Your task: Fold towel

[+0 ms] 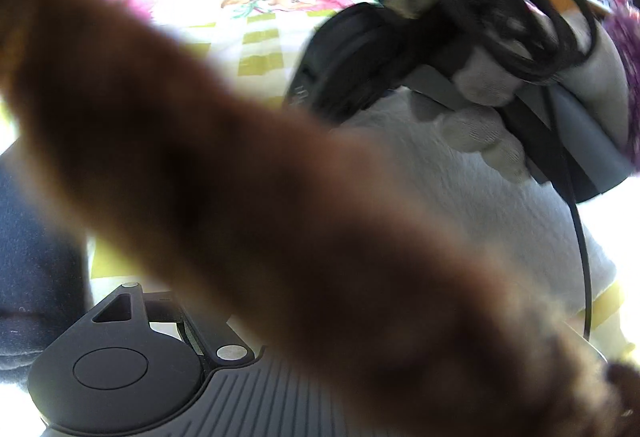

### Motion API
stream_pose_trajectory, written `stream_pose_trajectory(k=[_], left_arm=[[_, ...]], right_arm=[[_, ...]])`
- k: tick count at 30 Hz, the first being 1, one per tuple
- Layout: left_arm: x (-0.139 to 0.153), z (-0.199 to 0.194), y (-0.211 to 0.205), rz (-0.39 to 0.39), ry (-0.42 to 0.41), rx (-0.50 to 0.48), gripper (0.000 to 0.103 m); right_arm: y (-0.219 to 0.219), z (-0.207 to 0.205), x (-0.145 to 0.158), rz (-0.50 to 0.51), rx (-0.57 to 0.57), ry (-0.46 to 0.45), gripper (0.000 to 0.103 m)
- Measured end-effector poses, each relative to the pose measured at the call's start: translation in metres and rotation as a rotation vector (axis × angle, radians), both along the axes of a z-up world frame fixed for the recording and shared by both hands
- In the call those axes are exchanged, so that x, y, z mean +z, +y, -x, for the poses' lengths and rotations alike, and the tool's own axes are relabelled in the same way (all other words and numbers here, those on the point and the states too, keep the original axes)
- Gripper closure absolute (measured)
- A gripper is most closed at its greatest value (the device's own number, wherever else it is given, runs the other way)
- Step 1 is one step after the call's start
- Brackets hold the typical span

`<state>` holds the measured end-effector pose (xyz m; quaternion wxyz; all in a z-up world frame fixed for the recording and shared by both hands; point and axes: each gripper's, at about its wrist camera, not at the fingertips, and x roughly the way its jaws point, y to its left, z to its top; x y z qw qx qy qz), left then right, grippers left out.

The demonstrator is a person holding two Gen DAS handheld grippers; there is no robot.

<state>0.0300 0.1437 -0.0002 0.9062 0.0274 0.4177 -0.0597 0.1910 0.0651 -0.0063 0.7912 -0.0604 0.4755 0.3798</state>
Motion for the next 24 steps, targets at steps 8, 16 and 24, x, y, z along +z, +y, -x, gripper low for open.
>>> stream_pose_trajectory(k=[8,16,24], left_arm=[[0.019,0.001,0.005,0.033,-0.055,0.018,0.024],[0.007,-0.018,-0.006,0.024,-0.009,-0.019,0.024],[-0.003,-0.030,0.005,0.088,0.050,-0.053,0.021]], right_arm=[[-0.114,0.023,0.049,-0.152,-0.123,-0.023,0.064],[-0.203,0.061,0.008,-0.184,-0.244,0.141,0.042],[-0.190,0.049,-0.017,-0.290,-0.228,0.198,0.037]])
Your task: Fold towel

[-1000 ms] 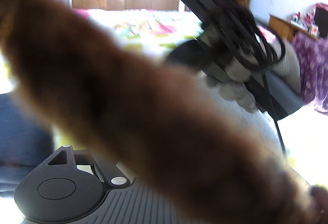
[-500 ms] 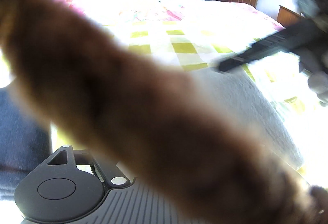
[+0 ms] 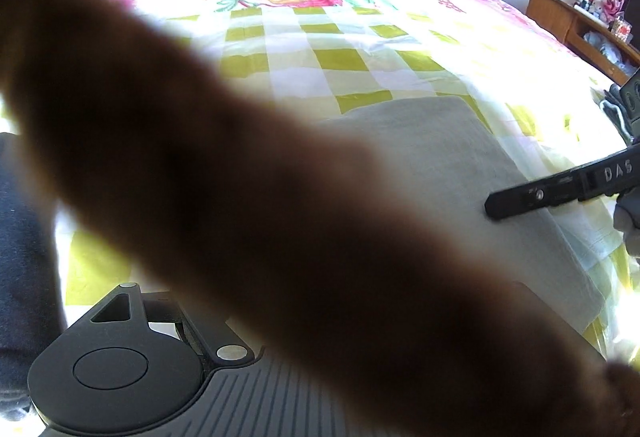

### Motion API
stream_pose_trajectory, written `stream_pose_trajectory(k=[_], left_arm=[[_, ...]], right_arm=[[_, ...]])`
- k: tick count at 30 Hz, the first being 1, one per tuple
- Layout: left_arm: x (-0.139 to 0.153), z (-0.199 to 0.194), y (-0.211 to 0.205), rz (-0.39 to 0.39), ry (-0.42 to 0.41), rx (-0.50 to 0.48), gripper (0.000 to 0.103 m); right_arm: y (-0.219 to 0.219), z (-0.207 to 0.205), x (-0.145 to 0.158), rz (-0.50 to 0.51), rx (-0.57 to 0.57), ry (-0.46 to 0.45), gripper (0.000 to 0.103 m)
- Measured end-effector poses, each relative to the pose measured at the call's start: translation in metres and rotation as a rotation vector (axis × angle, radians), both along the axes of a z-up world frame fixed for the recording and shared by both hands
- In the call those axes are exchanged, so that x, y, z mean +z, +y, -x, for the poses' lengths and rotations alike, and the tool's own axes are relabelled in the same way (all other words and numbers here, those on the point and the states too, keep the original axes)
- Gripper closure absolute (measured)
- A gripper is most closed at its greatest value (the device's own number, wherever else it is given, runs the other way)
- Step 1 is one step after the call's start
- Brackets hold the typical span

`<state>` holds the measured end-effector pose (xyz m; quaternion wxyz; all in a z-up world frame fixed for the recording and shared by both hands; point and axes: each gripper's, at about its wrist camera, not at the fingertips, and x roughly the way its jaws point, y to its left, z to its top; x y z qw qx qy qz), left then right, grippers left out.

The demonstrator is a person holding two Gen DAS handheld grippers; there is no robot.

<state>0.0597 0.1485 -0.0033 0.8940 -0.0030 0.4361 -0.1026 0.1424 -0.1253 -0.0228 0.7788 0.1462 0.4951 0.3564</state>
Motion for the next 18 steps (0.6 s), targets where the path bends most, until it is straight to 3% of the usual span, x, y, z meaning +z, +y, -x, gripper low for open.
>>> stream_pose_trajectory(k=[2,5,6,11,14,18], left_arm=[[-0.005,-0.007,0.001,0.051,0.010,-0.012,0.021],[-0.010,-0.018,-0.003,0.094,0.022,-0.002,0.025],[-0.008,-0.019,-0.006,0.100,0.017,-0.006,0.025],[0.001,-0.037,-0.042,0.138,-0.033,-0.112,0.031],[-0.004,-0.059,-0.079,0.064,-0.075,-0.175,0.030],[-0.005,-0.082,-0.103,0.003,-0.091,-0.190,0.027]], right_arm=[[0.001,-0.004,-0.003,-0.025,-0.032,0.032,0.041],[0.013,-0.008,-0.004,0.004,-0.030,0.024,0.070],[0.013,-0.010,-0.003,0.011,-0.029,0.032,0.075],[-0.025,-0.018,0.016,0.079,-0.089,-0.022,0.078],[-0.056,-0.036,0.021,0.162,-0.193,-0.031,0.077],[-0.078,-0.046,0.025,0.229,-0.311,-0.027,0.066]])
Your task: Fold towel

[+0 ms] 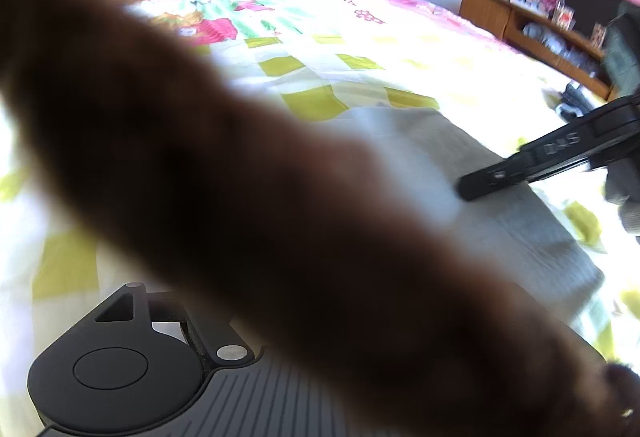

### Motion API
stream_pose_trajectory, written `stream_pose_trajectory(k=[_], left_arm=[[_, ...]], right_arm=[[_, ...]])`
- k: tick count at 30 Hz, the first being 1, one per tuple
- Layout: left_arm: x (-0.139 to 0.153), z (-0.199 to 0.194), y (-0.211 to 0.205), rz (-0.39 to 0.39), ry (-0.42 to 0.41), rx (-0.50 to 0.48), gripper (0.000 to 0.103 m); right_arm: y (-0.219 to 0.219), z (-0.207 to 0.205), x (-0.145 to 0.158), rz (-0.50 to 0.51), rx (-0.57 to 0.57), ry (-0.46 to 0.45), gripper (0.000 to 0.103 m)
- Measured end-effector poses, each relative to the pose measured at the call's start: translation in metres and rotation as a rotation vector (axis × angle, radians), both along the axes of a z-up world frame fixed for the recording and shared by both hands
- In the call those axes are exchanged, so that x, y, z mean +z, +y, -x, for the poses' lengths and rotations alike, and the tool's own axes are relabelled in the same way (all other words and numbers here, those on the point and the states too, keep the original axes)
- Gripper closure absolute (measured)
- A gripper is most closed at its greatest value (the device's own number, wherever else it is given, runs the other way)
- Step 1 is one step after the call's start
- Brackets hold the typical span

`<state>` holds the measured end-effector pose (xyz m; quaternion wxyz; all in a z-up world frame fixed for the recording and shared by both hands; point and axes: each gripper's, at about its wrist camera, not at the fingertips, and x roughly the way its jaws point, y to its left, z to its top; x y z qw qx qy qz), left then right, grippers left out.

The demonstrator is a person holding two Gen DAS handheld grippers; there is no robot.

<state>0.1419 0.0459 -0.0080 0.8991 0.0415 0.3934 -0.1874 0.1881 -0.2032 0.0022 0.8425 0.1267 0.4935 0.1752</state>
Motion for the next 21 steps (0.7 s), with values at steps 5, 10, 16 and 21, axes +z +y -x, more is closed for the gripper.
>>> stream_pose_trajectory(k=[5,10,16,21], left_arm=[[0.027,0.007,-0.005,-0.067,-0.069,0.034,0.028],[0.032,-0.001,-0.012,-0.137,-0.071,0.101,0.027],[0.012,-0.010,-0.018,-0.197,0.029,0.167,0.025],[0.021,0.007,-0.027,-0.233,-0.003,0.163,0.026]], right_arm=[[-0.003,0.034,0.029,0.125,0.002,-0.191,0.066],[0.019,0.044,0.029,0.106,0.067,-0.247,0.066],[0.053,0.040,-0.009,0.158,0.131,-0.179,0.066],[0.045,0.062,0.011,0.112,0.116,-0.204,0.066]])
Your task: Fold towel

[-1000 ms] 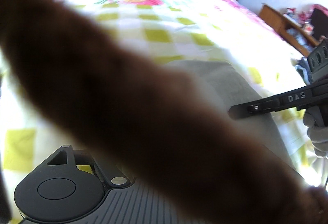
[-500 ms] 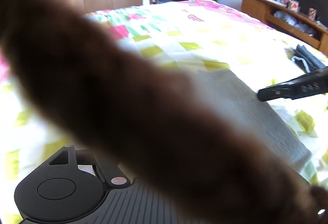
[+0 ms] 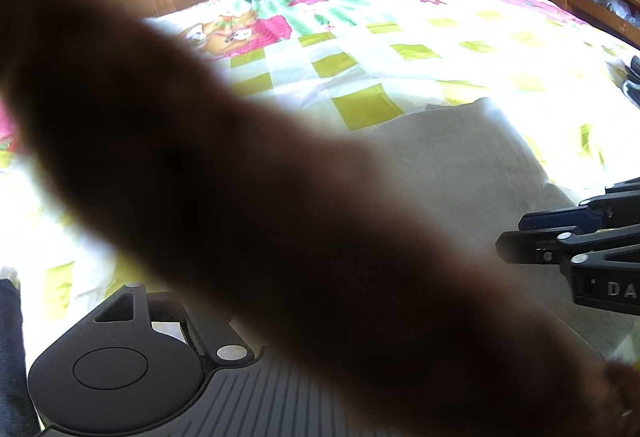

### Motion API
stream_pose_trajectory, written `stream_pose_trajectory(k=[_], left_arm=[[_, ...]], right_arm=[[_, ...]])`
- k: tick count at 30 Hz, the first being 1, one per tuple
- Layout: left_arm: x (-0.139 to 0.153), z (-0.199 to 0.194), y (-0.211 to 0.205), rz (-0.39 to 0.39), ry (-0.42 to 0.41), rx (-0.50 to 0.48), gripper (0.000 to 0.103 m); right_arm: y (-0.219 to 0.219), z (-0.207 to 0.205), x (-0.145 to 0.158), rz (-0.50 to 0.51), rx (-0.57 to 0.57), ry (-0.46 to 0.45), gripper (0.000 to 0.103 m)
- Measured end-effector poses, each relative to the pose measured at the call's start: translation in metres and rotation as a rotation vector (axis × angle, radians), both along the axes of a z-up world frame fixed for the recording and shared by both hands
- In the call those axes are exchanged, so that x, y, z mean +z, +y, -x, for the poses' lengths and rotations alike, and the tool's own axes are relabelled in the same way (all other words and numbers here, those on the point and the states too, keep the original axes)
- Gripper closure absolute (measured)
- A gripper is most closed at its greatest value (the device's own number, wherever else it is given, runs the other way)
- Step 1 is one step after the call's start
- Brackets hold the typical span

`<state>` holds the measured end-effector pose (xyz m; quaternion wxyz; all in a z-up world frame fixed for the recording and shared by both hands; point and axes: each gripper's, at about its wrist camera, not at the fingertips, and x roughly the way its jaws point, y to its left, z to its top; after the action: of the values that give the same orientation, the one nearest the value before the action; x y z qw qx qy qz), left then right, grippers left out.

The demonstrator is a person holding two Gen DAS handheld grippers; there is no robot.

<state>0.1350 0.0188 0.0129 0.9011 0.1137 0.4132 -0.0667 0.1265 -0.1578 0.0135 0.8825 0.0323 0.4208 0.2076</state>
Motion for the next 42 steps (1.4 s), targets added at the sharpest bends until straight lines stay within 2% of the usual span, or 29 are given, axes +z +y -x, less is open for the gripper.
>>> stream_pose_trajectory(k=[3,9,15,18,24,34,38,42], left_arm=[[0.005,0.008,-0.004,-0.012,-0.012,-0.004,0.027],[0.009,0.022,-0.008,0.000,-0.009,-0.006,0.027],[-0.006,0.032,-0.012,-0.023,0.039,-0.020,0.027],[-0.009,0.034,-0.008,0.006,0.053,0.000,0.026],[-0.002,0.041,-0.012,-0.020,0.026,-0.009,0.027],[-0.002,0.053,-0.004,0.012,0.018,0.018,0.026],[-0.005,0.059,-0.007,-0.011,0.019,0.003,0.026],[-0.006,0.066,-0.003,0.029,0.020,0.019,0.026]], right_arm=[[-0.002,0.013,0.007,0.026,0.000,-0.031,0.066],[-0.003,0.025,0.005,0.007,-0.009,0.007,0.066],[0.000,0.031,-0.007,0.028,-0.033,0.039,0.066],[0.002,0.034,-0.003,0.037,-0.039,0.031,0.066],[0.000,0.039,0.001,0.045,-0.046,0.021,0.066],[-0.008,0.047,0.004,0.065,-0.073,0.007,0.066],[-0.008,0.051,0.006,0.082,-0.078,-0.003,0.066],[-0.008,0.057,0.006,0.090,-0.091,-0.009,0.066]])
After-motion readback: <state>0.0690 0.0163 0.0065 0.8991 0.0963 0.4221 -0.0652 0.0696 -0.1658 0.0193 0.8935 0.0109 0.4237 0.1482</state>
